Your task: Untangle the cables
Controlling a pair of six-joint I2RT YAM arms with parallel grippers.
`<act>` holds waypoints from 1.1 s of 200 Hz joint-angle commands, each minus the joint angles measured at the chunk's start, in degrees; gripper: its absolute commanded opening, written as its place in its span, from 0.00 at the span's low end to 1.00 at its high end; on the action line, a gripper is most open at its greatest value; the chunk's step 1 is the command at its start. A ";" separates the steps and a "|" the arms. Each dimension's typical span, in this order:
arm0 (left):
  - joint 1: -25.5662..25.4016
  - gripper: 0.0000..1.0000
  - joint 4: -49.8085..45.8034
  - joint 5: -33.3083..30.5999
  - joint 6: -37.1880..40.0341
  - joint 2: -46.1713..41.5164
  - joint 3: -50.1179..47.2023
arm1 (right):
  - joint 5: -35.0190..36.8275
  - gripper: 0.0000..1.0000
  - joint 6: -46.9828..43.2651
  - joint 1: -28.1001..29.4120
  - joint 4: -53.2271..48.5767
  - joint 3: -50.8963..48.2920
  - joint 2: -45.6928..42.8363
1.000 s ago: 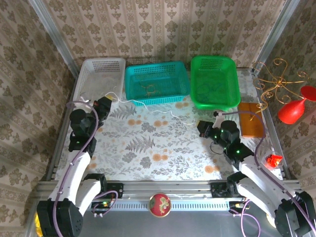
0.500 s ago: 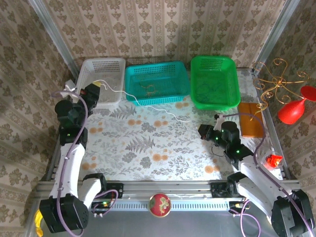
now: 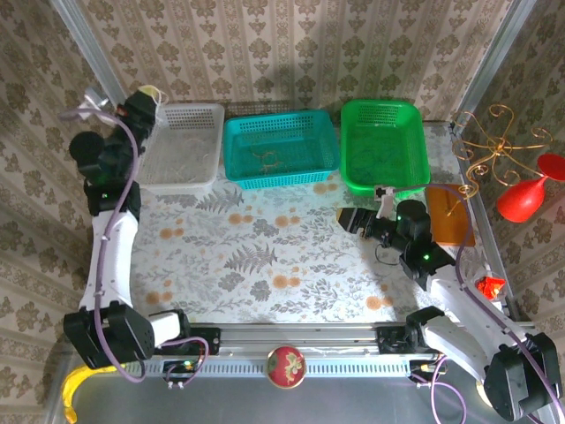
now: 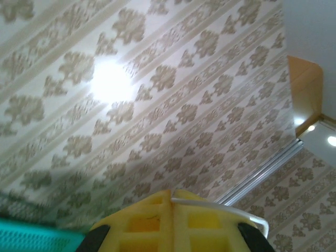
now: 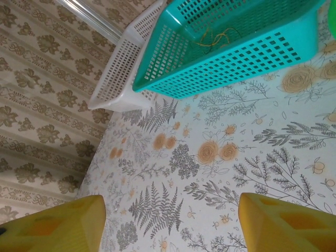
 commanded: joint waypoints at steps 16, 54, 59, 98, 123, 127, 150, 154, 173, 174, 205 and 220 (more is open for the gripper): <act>3.89 0.00 -3.12 0.64 7.16 5.68 9.06 | 0.05 0.72 -2.53 0.18 -5.87 3.96 -0.32; 6.80 0.00 -3.59 -0.06 10.24 11.24 12.37 | 1.00 0.76 -4.30 0.14 -9.18 7.22 -0.25; 6.90 0.00 -3.21 -0.05 10.13 11.99 12.63 | 0.97 0.76 -4.55 0.08 -9.45 7.53 -0.18; 6.86 0.00 0.12 1.00 10.07 17.98 14.88 | 0.76 0.77 -6.11 -0.33 -11.53 9.25 -0.16; 7.01 0.00 1.38 1.92 10.11 22.13 16.74 | 0.76 0.77 -6.95 -0.40 -13.12 9.85 -0.41; 7.06 0.00 1.58 2.09 10.14 22.79 17.03 | 0.67 0.77 -7.03 -0.47 -13.34 9.94 -0.49; 7.20 0.00 2.31 2.19 11.13 26.18 18.05 | 0.41 0.78 -7.54 -0.58 -14.29 10.12 -0.51; 7.16 0.00 2.37 2.22 11.47 26.72 18.16 | 0.41 0.78 -7.70 -0.58 -14.53 10.14 -0.49; 7.12 0.00 1.75 2.15 13.78 29.28 18.48 | 0.41 0.78 -8.40 -0.63 -15.76 10.11 -0.90; 7.12 0.00 1.77 2.11 13.90 29.42 18.52 | 0.41 0.78 -8.46 -0.62 -15.82 10.07 -0.93; 6.95 0.00 -2.18 -0.17 20.90 32.75 17.61 | 0.59 0.78 -9.71 -0.89 -18.39 9.85 -2.47; 6.67 0.00 -4.87 -1.43 25.07 34.09 16.94 | 0.59 0.78 -9.93 -0.91 -19.74 9.59 -3.41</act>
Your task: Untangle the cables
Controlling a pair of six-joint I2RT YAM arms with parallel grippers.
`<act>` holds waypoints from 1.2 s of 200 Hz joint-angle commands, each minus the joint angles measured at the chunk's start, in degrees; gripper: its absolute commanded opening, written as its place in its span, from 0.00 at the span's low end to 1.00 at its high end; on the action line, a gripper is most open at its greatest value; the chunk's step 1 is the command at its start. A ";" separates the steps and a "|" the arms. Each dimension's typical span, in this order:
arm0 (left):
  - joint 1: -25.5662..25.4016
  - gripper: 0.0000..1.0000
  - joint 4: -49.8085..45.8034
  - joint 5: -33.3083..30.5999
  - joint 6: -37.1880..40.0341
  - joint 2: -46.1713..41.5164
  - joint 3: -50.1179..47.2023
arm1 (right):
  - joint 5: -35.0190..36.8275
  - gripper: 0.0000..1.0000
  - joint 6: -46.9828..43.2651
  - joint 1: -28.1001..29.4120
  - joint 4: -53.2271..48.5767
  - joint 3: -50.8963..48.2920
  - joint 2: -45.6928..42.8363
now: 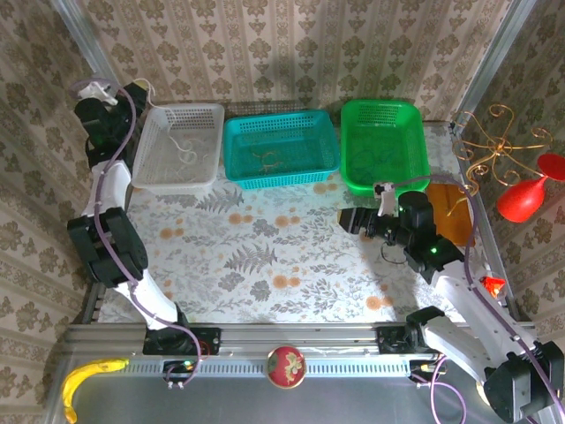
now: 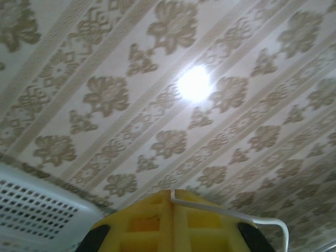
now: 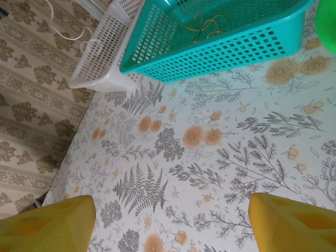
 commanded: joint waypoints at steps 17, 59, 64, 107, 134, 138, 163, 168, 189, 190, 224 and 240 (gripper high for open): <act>-0.68 0.00 -5.13 -1.80 11.67 3.21 -0.31 | 0.21 0.78 -2.26 -0.40 -4.54 1.33 -3.36; -3.68 0.82 -23.27 -3.69 23.83 5.32 3.70 | 0.12 0.79 -1.80 -0.54 -5.44 0.34 -4.85; -4.30 0.99 -27.12 -5.06 26.34 5.24 5.00 | 0.08 0.79 -1.68 -0.55 -5.46 0.34 -4.91; -7.47 1.00 -54.04 -18.74 36.07 3.15 14.34 | -0.23 0.80 -1.43 -0.48 -5.72 0.62 -5.86; -7.54 1.00 -51.39 -18.45 35.62 -5.25 5.26 | 0.74 0.84 -1.68 -0.48 -5.81 -0.01 -6.27; -7.50 1.00 -50.72 -18.10 35.46 -6.75 3.74 | 1.01 0.85 -1.81 -0.52 -5.76 -0.13 -6.24; -8.74 1.00 -46.79 -17.29 35.00 -16.74 -6.34 | 2.78 1.00 -2.91 -0.45 -6.55 -0.55 -5.86; -9.06 1.00 -45.96 -17.27 34.90 -18.82 -8.42 | 3.39 1.00 -3.24 -0.47 -6.88 -0.54 -5.88; -10.43 1.00 -42.85 -17.45 34.06 -27.99 -17.85 | 6.67 1.00 -4.92 -0.44 -8.32 -0.24 -5.72; -10.46 1.00 -42.57 -17.53 33.97 -28.47 -18.36 | 7.00 1.00 -4.98 -0.41 -8.43 -0.26 -5.69; -12.57 1.00 -35.33 -20.31 33.81 -41.93 -33.56 | 20.97 1.00 -6.12 -0.47 -9.64 -0.69 -4.19; -13.18 1.00 -30.40 -21.99 34.97 -46.68 -39.88 | 30.66 1.00 -3.38 -0.42 -6.03 -3.39 -4.19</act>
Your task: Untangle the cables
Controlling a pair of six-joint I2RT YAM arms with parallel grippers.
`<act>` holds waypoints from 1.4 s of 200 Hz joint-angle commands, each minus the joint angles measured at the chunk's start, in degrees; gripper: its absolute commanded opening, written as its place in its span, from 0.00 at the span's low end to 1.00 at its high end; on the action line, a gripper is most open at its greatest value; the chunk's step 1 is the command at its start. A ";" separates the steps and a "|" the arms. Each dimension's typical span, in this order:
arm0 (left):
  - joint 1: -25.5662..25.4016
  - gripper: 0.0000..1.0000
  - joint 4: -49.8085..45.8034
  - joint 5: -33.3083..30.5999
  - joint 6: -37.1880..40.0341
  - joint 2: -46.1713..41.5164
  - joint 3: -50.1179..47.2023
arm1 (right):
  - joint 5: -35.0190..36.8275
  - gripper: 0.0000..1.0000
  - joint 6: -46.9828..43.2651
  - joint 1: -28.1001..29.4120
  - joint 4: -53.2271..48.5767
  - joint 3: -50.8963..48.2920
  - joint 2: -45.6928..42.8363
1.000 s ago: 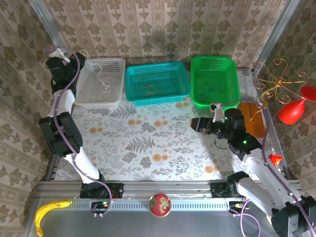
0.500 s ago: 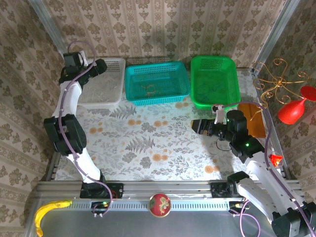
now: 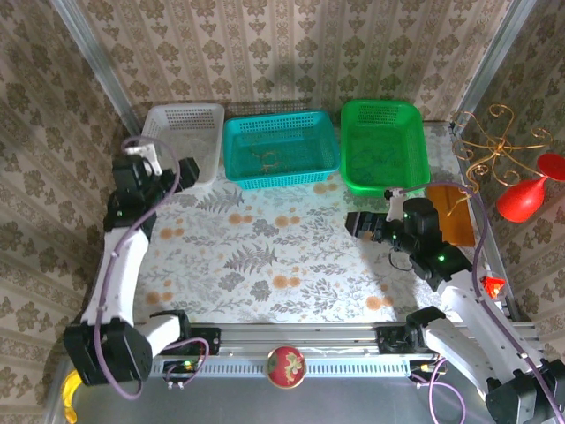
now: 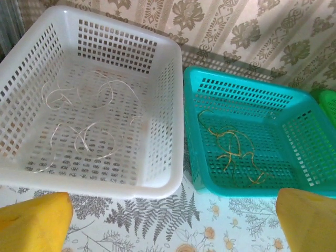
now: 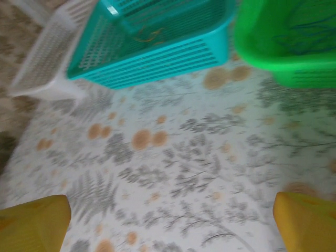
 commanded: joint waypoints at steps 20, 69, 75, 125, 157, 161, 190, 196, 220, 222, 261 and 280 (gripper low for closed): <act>-1.25 1.00 16.26 -4.73 2.40 -9.00 -14.52 | 26.06 1.00 3.61 -0.18 10.53 -7.77 0.17; -2.18 1.00 26.95 -10.08 6.14 -12.88 -25.83 | 34.17 1.00 -9.53 -0.27 19.84 -9.09 5.34; -2.22 1.00 27.34 -10.25 7.21 -12.42 -26.38 | 34.60 1.00 -11.15 -0.16 20.82 -9.13 6.46; -2.27 1.00 36.30 -12.88 11.96 -7.26 -31.55 | 40.43 1.00 -20.27 -0.34 29.33 -9.95 15.63; -2.62 1.00 44.93 -14.69 14.34 1.40 -33.49 | 40.38 1.00 -23.16 -0.51 39.75 -12.27 22.13; -2.66 1.00 46.67 -15.00 14.78 2.86 -34.02 | 40.07 1.00 -23.74 -0.48 41.33 -12.58 23.05; -2.57 1.00 60.70 -15.51 18.00 13.40 -36.80 | 35.84 1.00 -26.73 -1.89 50.92 -14.17 28.22; -2.44 1.00 62.71 -15.57 19.12 15.35 -36.63 | 34.32 1.00 -27.05 -2.72 53.54 -14.47 29.23; -1.06 1.00 65.58 -10.62 20.38 20.37 -35.09 | 28.65 1.00 -28.83 -6.04 58.89 -13.68 32.97; -0.93 1.00 66.42 -9.92 20.39 21.04 -35.13 | 28.13 1.00 -28.95 -6.32 59.21 -13.67 33.33; 0.35 1.00 72.34 -8.16 19.24 27.83 -35.60 | 16.90 1.00 -25.39 -13.59 77.41 -18.34 43.44; 1.54 1.00 65.81 -5.15 19.21 28.05 -31.82 | 11.33 1.00 -25.02 -15.53 64.28 -12.66 42.32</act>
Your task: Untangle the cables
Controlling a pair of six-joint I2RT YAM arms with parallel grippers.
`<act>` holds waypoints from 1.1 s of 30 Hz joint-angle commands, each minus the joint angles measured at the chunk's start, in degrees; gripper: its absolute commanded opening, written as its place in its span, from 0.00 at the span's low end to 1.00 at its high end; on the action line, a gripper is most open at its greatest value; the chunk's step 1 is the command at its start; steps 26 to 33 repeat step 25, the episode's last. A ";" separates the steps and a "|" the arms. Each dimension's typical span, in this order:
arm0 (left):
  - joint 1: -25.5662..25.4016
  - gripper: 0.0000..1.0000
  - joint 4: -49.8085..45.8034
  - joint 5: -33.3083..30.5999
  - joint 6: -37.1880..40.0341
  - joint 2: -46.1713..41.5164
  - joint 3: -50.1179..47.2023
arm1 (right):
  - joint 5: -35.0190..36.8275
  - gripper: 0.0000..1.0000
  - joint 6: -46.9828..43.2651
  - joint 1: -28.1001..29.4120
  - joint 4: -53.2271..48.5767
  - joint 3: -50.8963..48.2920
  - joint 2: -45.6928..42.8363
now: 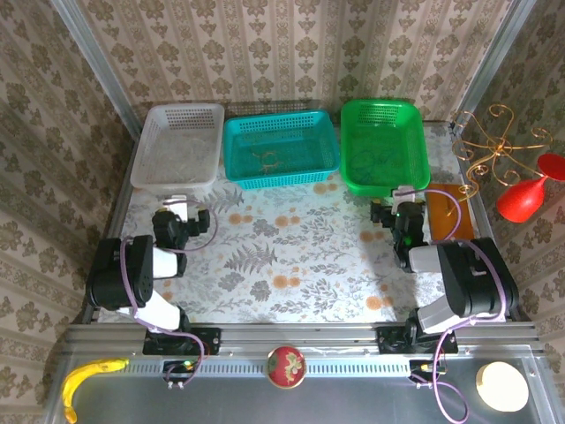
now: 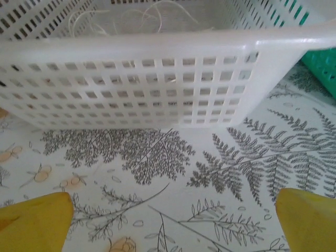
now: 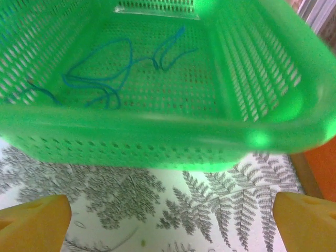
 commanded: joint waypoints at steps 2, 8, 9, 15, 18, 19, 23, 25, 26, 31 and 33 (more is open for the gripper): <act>0.54 1.00 -2.11 2.68 1.07 -0.20 4.52 | -12.31 1.00 3.15 -3.94 -0.98 4.39 0.84; -0.73 1.00 -4.53 -0.19 1.82 -0.48 5.46 | -9.26 1.00 2.14 -2.38 -0.89 3.82 0.21; -1.35 1.00 -4.36 -1.52 2.19 -0.40 5.53 | -8.29 1.00 1.87 -1.84 -0.48 3.70 0.23; -2.53 1.00 -4.26 -3.07 3.29 -0.57 5.23 | -7.78 1.00 1.86 -1.67 -0.54 3.69 0.19; -2.49 1.00 -4.19 -3.02 3.29 -0.57 5.22 | -7.95 1.00 1.90 -1.69 -0.71 3.78 0.21; -2.52 1.00 -4.16 -3.01 3.26 -0.57 5.27 | -8.00 1.00 1.85 -1.71 -0.88 3.96 0.42; -2.57 1.00 -4.16 -3.03 3.29 -0.58 5.30 | -10.37 1.00 2.91 -3.19 -2.19 4.80 0.65; -2.53 1.00 -4.24 -3.05 3.28 -0.57 5.34 | -10.01 1.00 2.59 -2.96 -1.03 4.04 0.22; -2.53 1.00 -4.24 -3.05 3.28 -0.57 5.34 | -10.01 1.00 2.59 -2.96 -1.03 4.04 0.22; -2.53 1.00 -4.24 -3.05 3.28 -0.57 5.34 | -10.01 1.00 2.59 -2.96 -1.03 4.04 0.22; -2.53 1.00 -4.24 -3.05 3.28 -0.57 5.34 | -10.01 1.00 2.59 -2.96 -1.03 4.04 0.22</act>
